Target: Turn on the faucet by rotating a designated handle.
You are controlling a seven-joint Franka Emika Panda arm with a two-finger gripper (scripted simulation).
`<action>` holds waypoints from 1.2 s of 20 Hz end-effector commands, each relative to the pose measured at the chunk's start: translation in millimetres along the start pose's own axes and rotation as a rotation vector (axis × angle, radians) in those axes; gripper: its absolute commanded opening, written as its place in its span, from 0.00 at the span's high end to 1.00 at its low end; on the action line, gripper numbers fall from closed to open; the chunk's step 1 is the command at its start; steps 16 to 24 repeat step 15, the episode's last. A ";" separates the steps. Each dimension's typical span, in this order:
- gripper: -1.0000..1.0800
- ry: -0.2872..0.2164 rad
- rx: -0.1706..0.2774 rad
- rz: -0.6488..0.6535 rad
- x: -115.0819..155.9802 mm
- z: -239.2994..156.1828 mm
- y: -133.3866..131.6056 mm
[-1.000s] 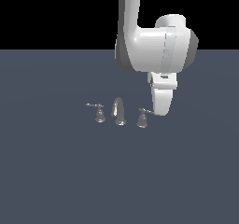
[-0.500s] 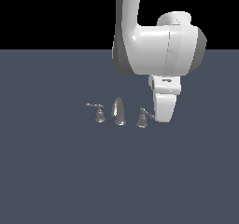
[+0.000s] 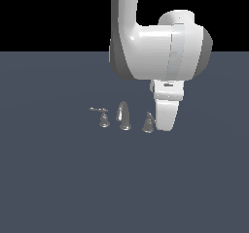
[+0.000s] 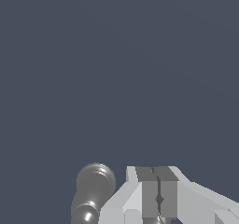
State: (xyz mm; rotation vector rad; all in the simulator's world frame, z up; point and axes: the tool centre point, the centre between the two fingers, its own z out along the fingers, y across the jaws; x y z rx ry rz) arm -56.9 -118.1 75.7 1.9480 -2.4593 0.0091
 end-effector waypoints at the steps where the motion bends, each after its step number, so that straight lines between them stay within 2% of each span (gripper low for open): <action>1: 1.00 -0.007 -0.001 -0.032 -28.2 -1.0 7.4; 3: 1.00 -0.007 -0.002 -0.033 -32.7 -1.2 10.0; 4: 1.00 0.001 -0.002 0.008 -6.4 -0.1 7.0; 14: 1.00 -0.007 -0.002 -0.032 -74.2 -1.5 -2.6; 24: 1.00 -0.007 -0.002 -0.032 -74.2 -1.5 -2.6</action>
